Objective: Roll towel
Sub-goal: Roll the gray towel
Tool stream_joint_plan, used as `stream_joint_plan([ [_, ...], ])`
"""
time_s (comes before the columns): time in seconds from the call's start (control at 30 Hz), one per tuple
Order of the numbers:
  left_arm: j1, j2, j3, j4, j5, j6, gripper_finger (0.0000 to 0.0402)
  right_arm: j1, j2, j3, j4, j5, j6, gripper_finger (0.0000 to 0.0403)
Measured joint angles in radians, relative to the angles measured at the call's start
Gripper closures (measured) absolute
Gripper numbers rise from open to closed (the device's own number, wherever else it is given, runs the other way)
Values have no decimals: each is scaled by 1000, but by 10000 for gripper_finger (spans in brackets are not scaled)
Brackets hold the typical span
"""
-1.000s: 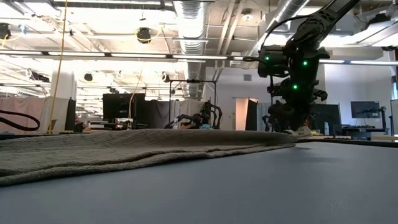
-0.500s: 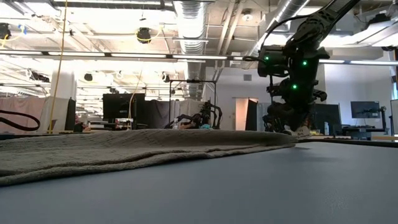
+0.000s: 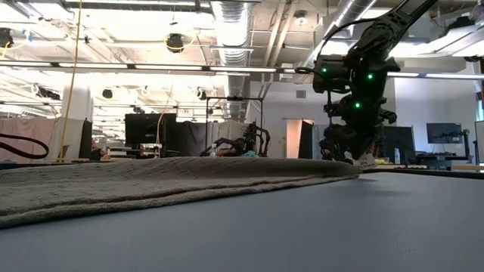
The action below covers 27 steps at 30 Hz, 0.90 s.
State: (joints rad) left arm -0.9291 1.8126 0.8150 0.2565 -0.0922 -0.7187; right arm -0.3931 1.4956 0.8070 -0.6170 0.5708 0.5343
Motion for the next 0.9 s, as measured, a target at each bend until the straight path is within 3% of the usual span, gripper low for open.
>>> stream_joint_plan([
  [0.23,0,-16,1,-27,-14,14,400,0,0,0,0,0,0,383],
  [0.63,-36,-199,1,-113,-126,62,401,0,0,0,4,3,0,383],
  [0.9,-65,-209,1,-110,-144,44,401,-3,0,0,8,8,-1,383],
])
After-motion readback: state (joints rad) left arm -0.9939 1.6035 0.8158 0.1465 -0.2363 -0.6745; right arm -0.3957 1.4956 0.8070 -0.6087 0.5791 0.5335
